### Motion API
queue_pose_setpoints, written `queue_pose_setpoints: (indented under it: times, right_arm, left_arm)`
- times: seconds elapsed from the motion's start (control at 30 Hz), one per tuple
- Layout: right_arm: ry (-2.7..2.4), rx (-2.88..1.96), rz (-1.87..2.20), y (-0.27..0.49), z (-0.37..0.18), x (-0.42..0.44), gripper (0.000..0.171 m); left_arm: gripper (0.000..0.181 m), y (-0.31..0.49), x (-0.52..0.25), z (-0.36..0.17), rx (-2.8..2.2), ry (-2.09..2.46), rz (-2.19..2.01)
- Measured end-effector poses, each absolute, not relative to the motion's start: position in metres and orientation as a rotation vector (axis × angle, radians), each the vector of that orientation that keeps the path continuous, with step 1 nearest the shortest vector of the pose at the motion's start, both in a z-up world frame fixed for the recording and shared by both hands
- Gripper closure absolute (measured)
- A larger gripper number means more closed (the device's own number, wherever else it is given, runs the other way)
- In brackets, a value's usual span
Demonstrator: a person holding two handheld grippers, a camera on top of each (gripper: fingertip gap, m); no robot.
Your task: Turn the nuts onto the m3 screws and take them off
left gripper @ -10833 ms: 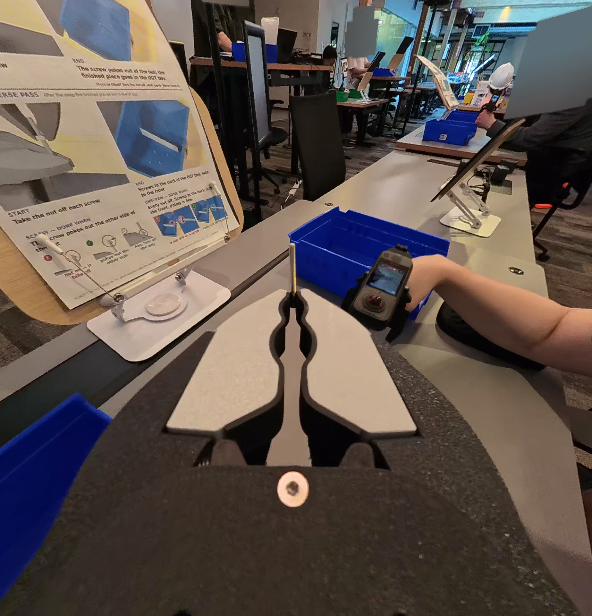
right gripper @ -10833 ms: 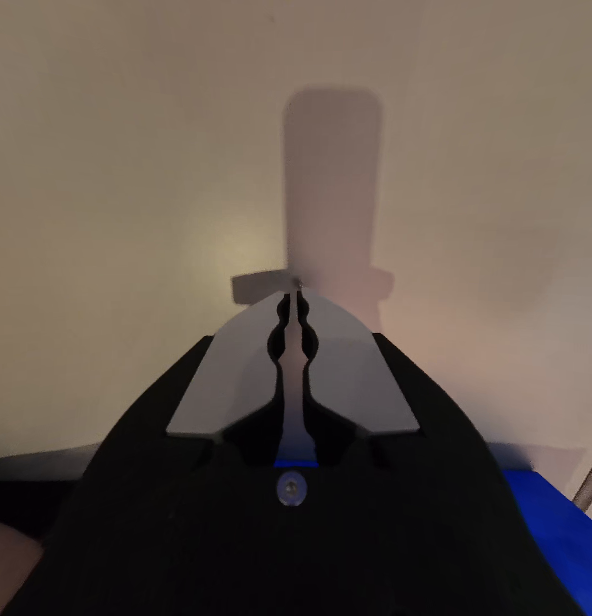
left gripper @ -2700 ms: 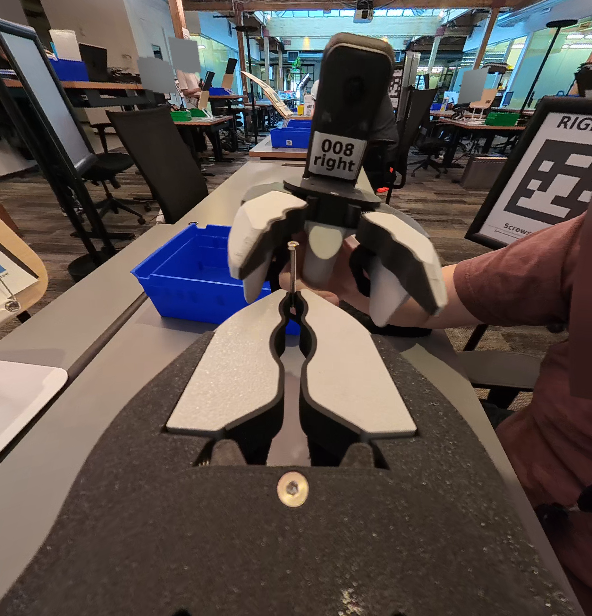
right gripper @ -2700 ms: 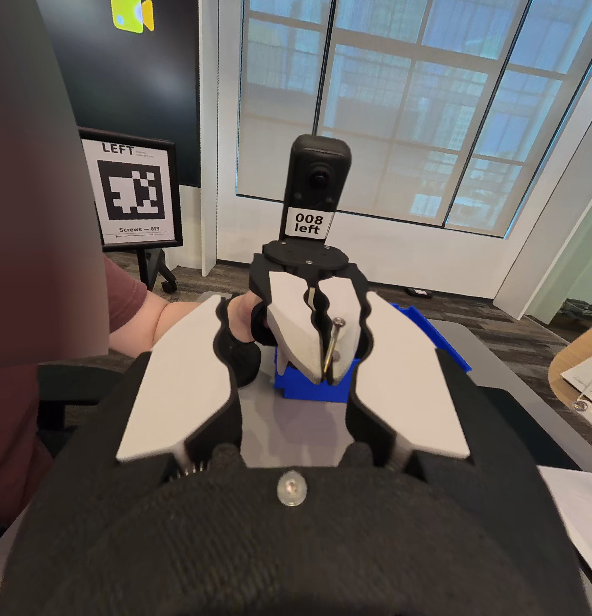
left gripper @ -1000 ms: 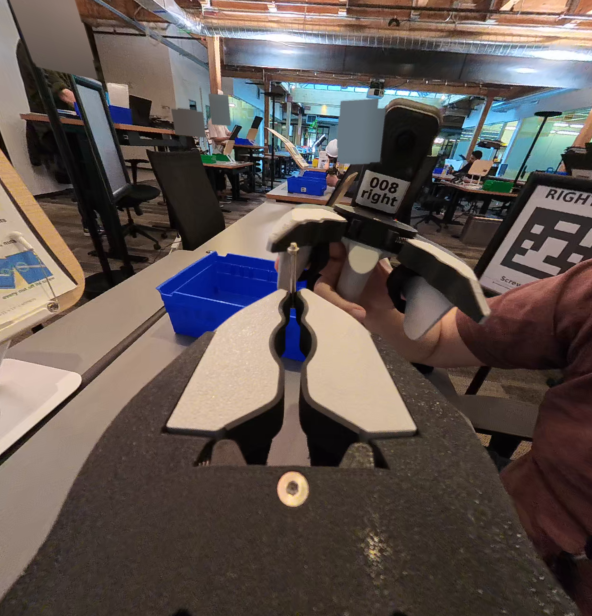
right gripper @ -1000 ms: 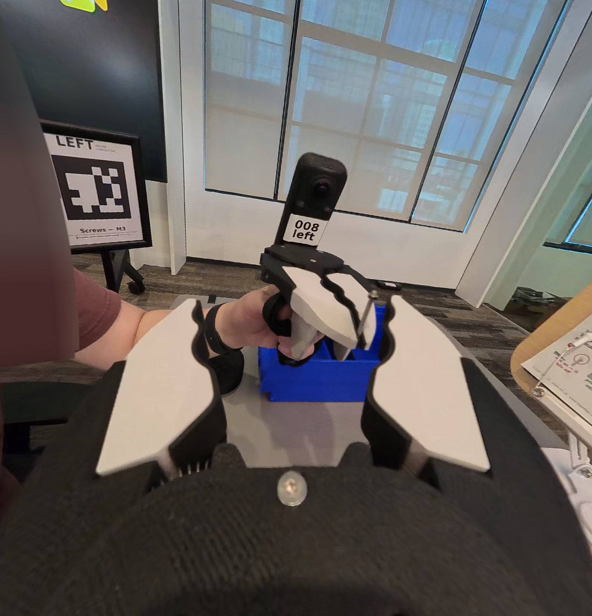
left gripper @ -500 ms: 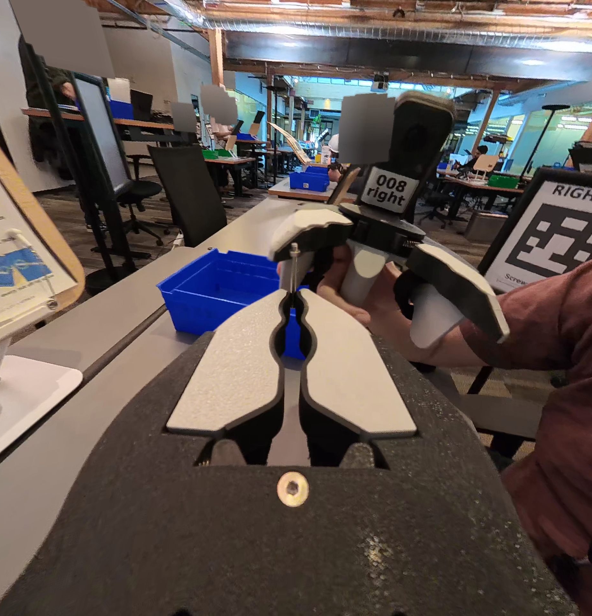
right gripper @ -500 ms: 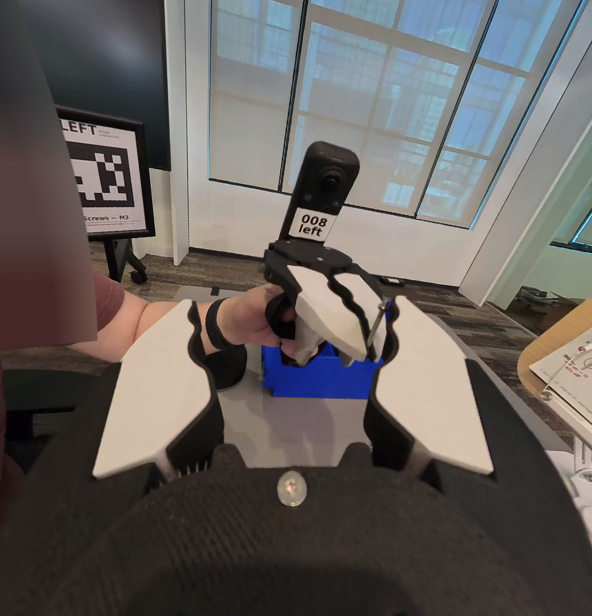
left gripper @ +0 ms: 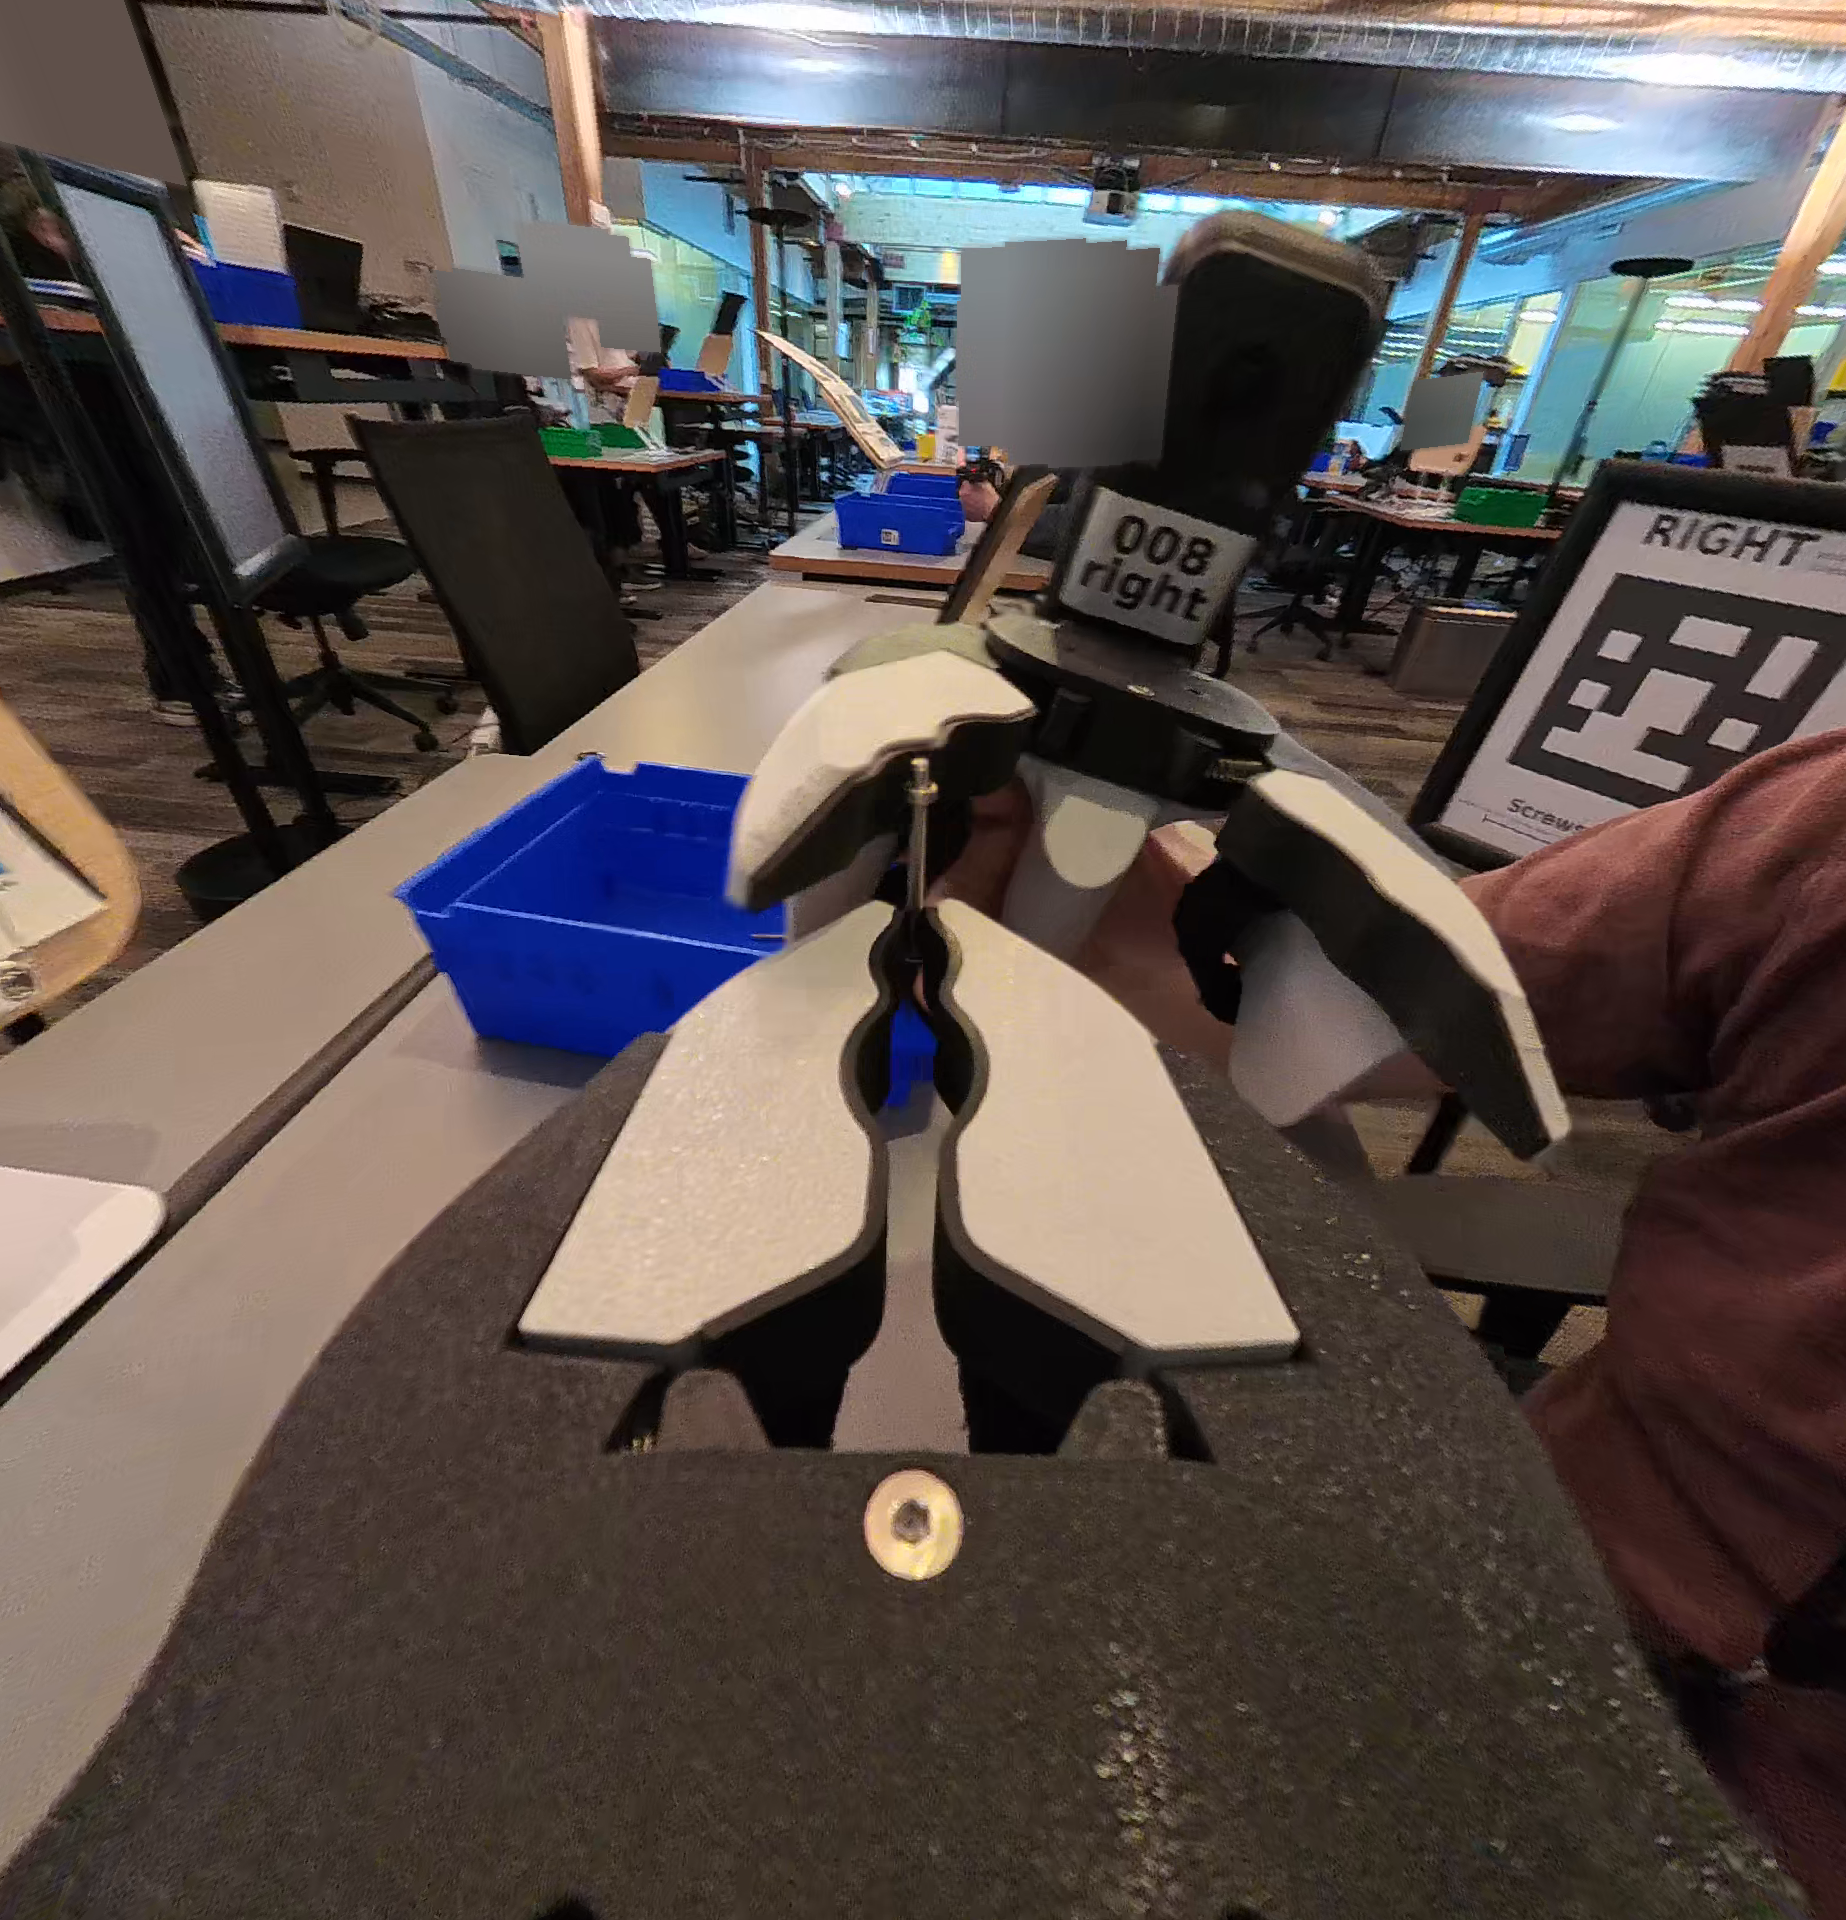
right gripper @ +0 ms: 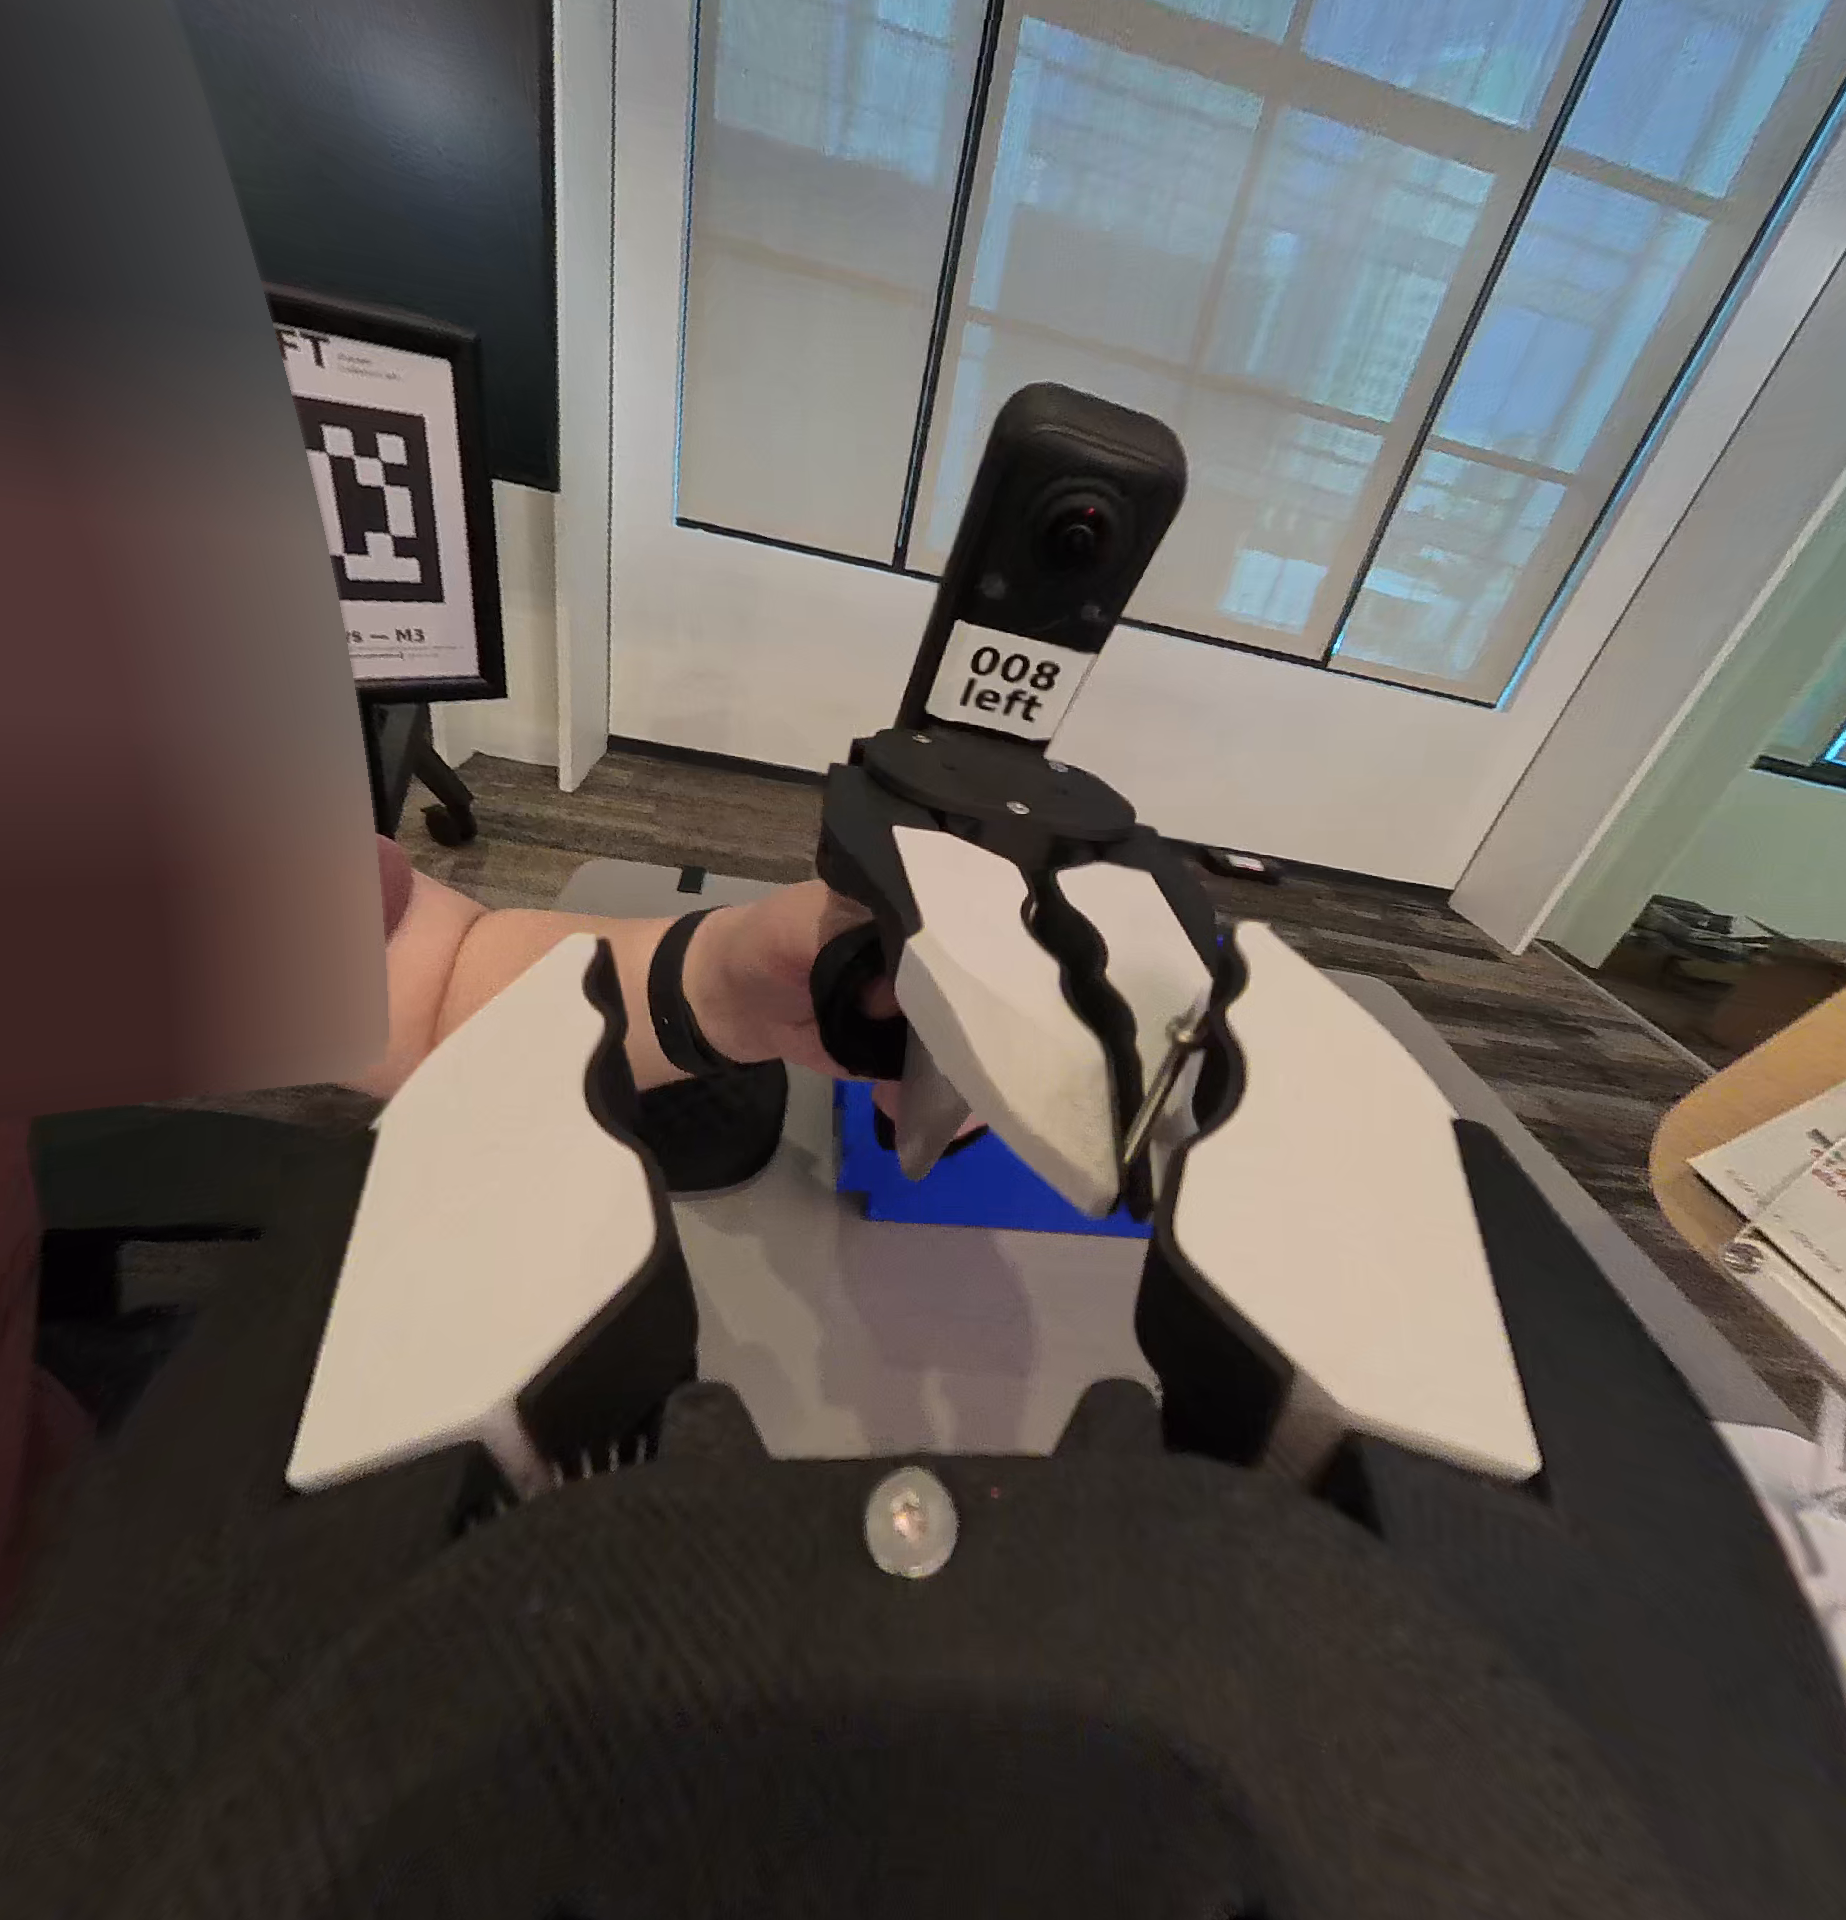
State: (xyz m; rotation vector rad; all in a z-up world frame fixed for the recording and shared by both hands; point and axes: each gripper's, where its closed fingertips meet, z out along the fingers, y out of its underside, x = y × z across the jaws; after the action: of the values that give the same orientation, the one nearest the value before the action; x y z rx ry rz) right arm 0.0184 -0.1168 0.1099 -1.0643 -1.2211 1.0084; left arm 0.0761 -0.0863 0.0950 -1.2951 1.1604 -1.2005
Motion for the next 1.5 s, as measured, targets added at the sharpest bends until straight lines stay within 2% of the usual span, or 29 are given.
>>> queue_pose_setpoints:
  times: [0.2,0.5,0.67,0.8,0.97,1.17,1.27,1.37,1.5]
  right_arm:
    - [-1.216,-1.065,0.956,-0.111,0.116,0.031,0.067]
    - [-1.222,-1.043,0.999,-0.119,0.112,0.020,0.067]
    - [-1.224,-1.045,0.961,-0.115,0.113,0.023,0.063]
    - [-1.195,-1.037,0.965,-0.112,0.120,0.032,0.069]
    - [-1.179,-1.043,0.993,-0.111,0.120,0.030,0.070]
    - [-1.227,-1.030,0.948,-0.115,0.117,0.031,0.070]
    - [-1.204,-1.038,0.929,-0.109,0.121,0.039,0.088]
    - [-1.118,-1.096,0.986,-0.097,0.125,0.044,0.115]
    - [-1.038,-1.189,1.125,-0.085,0.122,0.047,0.135]
  left_arm:
    - [0.179,-0.070,0.054,0.108,-1.292,1.065,-1.205]
    - [0.179,-0.095,0.079,0.094,-1.294,1.197,-1.240]
    - [0.179,-0.079,0.066,0.100,-1.308,1.128,-1.210]
    - [0.179,-0.072,0.055,0.107,-1.305,1.085,-1.223]
    - [0.179,-0.088,0.070,0.098,-1.304,1.181,-1.226]
    - [0.179,-0.072,0.056,0.106,-1.314,1.094,-1.174]
    - [0.179,-0.069,0.046,0.114,-1.306,1.047,-1.258]
    - [0.179,-0.079,0.051,0.114,-1.282,1.078,-1.317]
    - [0.179,-0.084,0.062,0.106,-1.296,1.129,-1.275]
